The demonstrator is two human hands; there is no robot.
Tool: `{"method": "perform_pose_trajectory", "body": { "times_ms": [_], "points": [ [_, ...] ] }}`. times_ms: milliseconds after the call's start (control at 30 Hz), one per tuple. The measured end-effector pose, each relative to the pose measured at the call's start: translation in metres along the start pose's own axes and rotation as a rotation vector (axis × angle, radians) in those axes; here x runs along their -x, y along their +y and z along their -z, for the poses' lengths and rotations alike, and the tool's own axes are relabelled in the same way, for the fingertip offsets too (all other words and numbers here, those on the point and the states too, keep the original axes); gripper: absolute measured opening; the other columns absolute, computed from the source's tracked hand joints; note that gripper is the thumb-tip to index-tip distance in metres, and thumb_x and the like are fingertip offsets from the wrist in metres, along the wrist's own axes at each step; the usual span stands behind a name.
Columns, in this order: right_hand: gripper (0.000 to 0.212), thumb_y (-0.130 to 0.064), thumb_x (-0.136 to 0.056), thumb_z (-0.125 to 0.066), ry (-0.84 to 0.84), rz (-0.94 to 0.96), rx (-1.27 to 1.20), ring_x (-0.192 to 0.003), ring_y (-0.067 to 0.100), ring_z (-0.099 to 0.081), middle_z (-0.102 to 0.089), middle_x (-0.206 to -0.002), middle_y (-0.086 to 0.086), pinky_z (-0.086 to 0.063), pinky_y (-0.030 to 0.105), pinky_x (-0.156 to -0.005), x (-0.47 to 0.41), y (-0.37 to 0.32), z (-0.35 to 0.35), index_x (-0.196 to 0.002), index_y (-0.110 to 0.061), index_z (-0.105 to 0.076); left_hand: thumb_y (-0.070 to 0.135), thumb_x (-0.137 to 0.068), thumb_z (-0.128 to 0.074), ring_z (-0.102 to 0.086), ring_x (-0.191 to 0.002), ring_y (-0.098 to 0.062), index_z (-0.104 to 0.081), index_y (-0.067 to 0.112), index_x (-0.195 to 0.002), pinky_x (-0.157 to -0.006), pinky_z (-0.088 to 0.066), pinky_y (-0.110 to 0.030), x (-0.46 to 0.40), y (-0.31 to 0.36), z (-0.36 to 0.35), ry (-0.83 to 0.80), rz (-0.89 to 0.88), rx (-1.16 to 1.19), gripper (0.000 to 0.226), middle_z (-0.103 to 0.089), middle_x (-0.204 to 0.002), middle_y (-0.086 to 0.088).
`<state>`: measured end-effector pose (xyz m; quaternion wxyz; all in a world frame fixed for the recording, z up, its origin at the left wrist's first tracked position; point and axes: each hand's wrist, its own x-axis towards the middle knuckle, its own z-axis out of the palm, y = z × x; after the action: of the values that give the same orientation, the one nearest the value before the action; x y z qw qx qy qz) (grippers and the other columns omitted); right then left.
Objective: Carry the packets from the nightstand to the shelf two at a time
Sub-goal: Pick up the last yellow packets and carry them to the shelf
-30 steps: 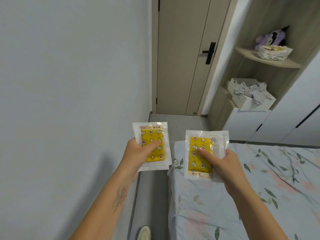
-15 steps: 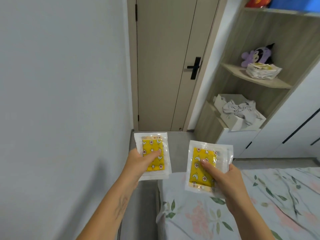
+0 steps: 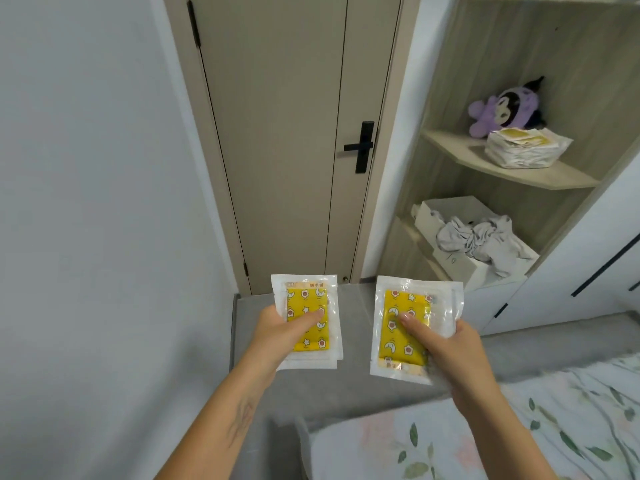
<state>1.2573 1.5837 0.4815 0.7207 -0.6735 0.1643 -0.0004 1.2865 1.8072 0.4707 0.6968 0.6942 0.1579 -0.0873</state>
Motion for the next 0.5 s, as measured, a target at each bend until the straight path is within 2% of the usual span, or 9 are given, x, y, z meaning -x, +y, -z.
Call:
{"method": "perform_pose_trajectory", "body": {
  "times_ms": [100, 200, 367, 500],
  "points": [
    [0.015, -0.012, -0.078, -0.077, -0.006, 0.005, -0.033, -0.067, 0.016, -0.075, -0.077, -0.078, 0.002, -0.057, 0.025, -0.052, -0.044, -0.009, -0.017, -0.092, -0.012, -0.071, 0.013, -0.084, -0.072, -0.073, -0.081, -0.015, -0.070, 0.020, -0.092, -0.072, -0.057, -0.029, -0.046, 0.020, 0.004, 0.003, -0.020, 0.007, 0.011, -0.076, -0.088, 0.001],
    [0.016, -0.010, -0.078, -0.077, 0.019, -0.003, -0.070, -0.069, 0.018, -0.075, -0.077, -0.080, 0.004, -0.058, 0.028, -0.053, -0.085, -0.012, -0.034, -0.093, -0.010, -0.071, 0.011, -0.083, -0.072, -0.073, -0.083, -0.019, -0.071, 0.018, -0.092, -0.078, -0.058, -0.033, -0.093, 0.035, 0.007, -0.010, -0.024, 0.002, 0.012, -0.077, -0.088, -0.001],
    [0.023, -0.013, -0.076, -0.078, 0.093, -0.011, -0.085, -0.072, 0.021, -0.075, -0.078, -0.083, 0.006, -0.059, 0.032, -0.057, -0.164, -0.012, -0.067, -0.097, -0.008, -0.071, 0.012, -0.083, -0.072, -0.073, -0.071, -0.009, -0.070, 0.019, -0.091, -0.058, -0.055, -0.020, -0.189, 0.055, 0.011, -0.059, -0.024, 0.015, 0.011, -0.076, -0.084, 0.003],
    [0.023, -0.014, -0.076, -0.078, 0.143, 0.001, -0.087, -0.070, 0.021, -0.075, -0.077, -0.082, 0.006, -0.057, 0.029, -0.054, -0.240, -0.023, -0.104, -0.097, -0.008, -0.072, 0.013, -0.084, -0.072, -0.073, -0.074, -0.011, -0.070, 0.019, -0.092, -0.060, -0.055, -0.022, -0.277, 0.076, 0.018, -0.118, -0.010, 0.007, 0.010, -0.076, -0.085, 0.003]
  ]
}}
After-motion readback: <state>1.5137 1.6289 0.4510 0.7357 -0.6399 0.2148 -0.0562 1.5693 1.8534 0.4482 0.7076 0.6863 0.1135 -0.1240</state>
